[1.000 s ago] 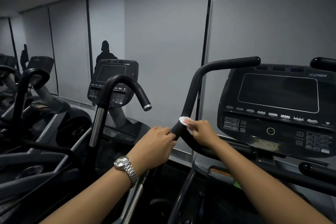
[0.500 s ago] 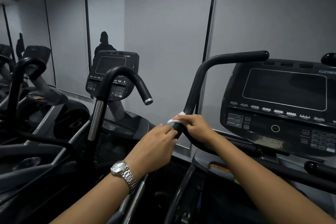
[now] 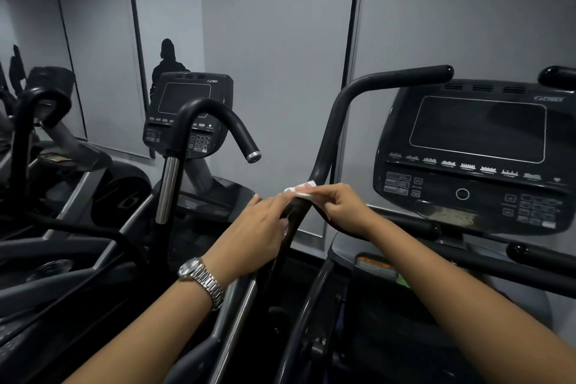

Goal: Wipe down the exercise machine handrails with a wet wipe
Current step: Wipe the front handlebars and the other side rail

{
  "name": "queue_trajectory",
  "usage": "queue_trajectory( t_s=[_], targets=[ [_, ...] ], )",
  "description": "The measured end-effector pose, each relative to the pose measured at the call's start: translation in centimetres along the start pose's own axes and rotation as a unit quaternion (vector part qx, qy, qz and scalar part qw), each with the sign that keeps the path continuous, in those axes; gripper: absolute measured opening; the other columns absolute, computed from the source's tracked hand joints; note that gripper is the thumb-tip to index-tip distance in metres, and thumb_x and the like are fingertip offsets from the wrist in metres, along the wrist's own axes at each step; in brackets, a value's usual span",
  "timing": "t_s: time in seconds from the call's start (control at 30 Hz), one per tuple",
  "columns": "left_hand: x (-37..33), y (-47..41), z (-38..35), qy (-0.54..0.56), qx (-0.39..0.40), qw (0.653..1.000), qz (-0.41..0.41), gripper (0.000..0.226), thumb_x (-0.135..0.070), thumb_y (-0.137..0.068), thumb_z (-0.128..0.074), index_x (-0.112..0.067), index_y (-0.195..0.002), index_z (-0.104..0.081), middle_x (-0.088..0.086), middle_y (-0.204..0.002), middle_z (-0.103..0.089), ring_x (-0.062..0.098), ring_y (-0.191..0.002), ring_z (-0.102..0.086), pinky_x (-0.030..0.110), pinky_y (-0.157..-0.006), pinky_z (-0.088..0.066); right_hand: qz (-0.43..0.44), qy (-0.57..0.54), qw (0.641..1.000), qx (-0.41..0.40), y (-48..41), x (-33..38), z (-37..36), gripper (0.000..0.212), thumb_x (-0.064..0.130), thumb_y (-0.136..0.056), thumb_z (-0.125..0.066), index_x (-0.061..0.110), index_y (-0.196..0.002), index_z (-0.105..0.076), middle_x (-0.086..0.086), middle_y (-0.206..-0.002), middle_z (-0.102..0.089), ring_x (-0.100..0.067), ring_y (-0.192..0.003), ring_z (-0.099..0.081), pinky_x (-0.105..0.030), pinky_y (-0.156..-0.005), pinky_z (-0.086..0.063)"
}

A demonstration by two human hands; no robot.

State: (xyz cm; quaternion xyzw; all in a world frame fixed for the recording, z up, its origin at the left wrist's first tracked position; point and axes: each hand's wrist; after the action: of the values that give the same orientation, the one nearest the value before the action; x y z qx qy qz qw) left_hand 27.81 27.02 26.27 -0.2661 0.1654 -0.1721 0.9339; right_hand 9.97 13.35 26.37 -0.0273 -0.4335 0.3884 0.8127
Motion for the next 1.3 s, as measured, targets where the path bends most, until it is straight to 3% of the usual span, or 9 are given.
queue_trajectory(
  t_s=[0.17,0.33,0.53,0.67,0.77,0.87,1.0,1.13,1.3],
  targets=[
    [0.7,1.1,0.1,-0.005,-0.023,0.999,0.032,0.046,-0.024,-0.096,-0.045,-0.019,-0.14,-0.035,-0.005,-0.115,-0.057,0.01,-0.112,-0.05,0.036,-0.118,-0.016,-0.021,0.06,0.998,-0.01,-0.8,1.7,-1.6,0.06,-0.013,-0.083,-0.037,0.023,-0.122,-0.065,-0.008,-0.14,-0.05,-0.012,-0.139,-0.034,-0.035,-0.117,-0.026],
    [0.7,2.5,-0.1,-0.006,-0.032,0.999,0.021,0.05,-0.035,-0.094,-0.048,-0.021,-0.14,-0.035,-0.007,-0.128,-0.053,0.008,-0.122,-0.045,0.035,-0.118,-0.015,-0.017,-0.003,1.0,-0.007,2.0,1.5,-1.1,0.054,-0.011,-0.088,-0.044,0.027,-0.118,-0.066,0.007,-0.127,-0.062,-0.005,-0.126,-0.05,-0.033,-0.111,-0.037],
    [-0.2,3.0,0.1,0.005,-0.054,0.998,0.011,0.051,-0.032,-0.093,-0.051,-0.021,-0.14,-0.035,-0.005,-0.131,-0.051,0.011,-0.124,-0.044,0.038,-0.115,-0.018,-0.026,0.052,0.998,0.004,1.5,3.9,-2.9,0.066,-0.017,-0.077,-0.034,0.022,-0.121,-0.065,-0.005,-0.137,-0.054,-0.01,-0.139,-0.032,-0.036,-0.118,-0.023],
    [0.0,3.7,0.2,-0.004,-0.057,0.998,0.013,0.052,-0.032,-0.093,-0.05,-0.019,-0.141,-0.033,-0.004,-0.135,-0.048,0.011,-0.127,-0.041,0.036,-0.115,-0.017,-0.014,0.012,1.0,0.014,3.4,3.2,-2.2,0.067,-0.01,-0.074,-0.036,0.031,-0.117,-0.067,0.005,-0.127,-0.063,-0.026,-0.124,-0.053,-0.048,-0.106,-0.04],
    [0.3,4.3,0.3,-0.011,-0.047,0.998,0.027,0.056,-0.033,-0.092,-0.05,-0.018,-0.142,-0.03,-0.004,-0.138,-0.045,0.011,-0.13,-0.037,0.038,-0.116,-0.016,-0.033,0.032,0.999,-0.022,2.2,4.0,-2.1,0.06,-0.015,-0.08,-0.037,0.022,-0.116,-0.068,0.0,-0.126,-0.063,-0.01,-0.129,-0.048,-0.038,-0.113,-0.034],
    [0.2,4.7,0.6,-0.009,-0.052,0.998,0.032,0.057,-0.031,-0.091,-0.053,-0.018,-0.142,-0.03,-0.002,-0.139,-0.043,0.013,-0.132,-0.036,0.038,-0.116,-0.017,-0.026,0.106,0.994,-0.012,1.7,5.7,-3.2,0.055,-0.012,-0.085,-0.04,0.021,-0.12,-0.066,-0.008,-0.14,-0.051,-0.013,-0.138,-0.035,-0.036,-0.118,-0.023],
    [0.2,5.2,0.6,-0.011,-0.054,0.998,0.031,0.059,-0.035,-0.091,-0.054,-0.018,-0.142,-0.03,-0.003,-0.14,-0.042,0.012,-0.132,-0.035,0.036,-0.117,-0.016,0.002,0.071,0.997,0.013,4.1,5.5,-3.0,0.059,-0.015,-0.085,-0.04,0.025,-0.119,-0.067,0.001,-0.128,-0.062,0.01,-0.108,-0.055,-0.018,-0.099,-0.045],
    [0.2,6.2,0.0,-0.01,-0.06,0.998,0.027,0.064,-0.041,-0.09,-0.054,-0.019,-0.144,-0.029,-0.004,-0.143,-0.038,0.011,-0.135,-0.032,0.038,-0.118,-0.019,-0.004,0.061,0.998,-0.027,3.5,4.6,-2.2,0.05,-0.008,-0.091,-0.044,0.028,-0.116,-0.068,0.02,-0.119,-0.063,0.004,-0.121,-0.051,-0.029,-0.109,-0.039],
    [1.0,7.7,-0.6,-0.001,-0.086,0.996,0.04,0.065,-0.046,-0.087,-0.054,-0.018,-0.142,-0.035,-0.005,-0.14,-0.042,0.01,-0.132,-0.035,0.038,-0.113,-0.031,0.017,0.073,0.997,-0.012,4.6,5.1,-4.2,0.052,-0.006,-0.092,-0.047,0.034,-0.12,-0.064,0.003,-0.138,-0.054,-0.001,-0.134,-0.037,-0.026,-0.116,-0.025]
  ],
)
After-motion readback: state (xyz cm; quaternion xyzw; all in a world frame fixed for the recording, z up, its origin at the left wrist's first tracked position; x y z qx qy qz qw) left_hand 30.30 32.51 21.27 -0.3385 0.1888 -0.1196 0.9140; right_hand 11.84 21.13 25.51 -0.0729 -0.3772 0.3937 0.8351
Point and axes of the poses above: each hand's wrist, its own y-axis away from the middle knuckle, its own z-axis out of the back of the hand, x = y × z
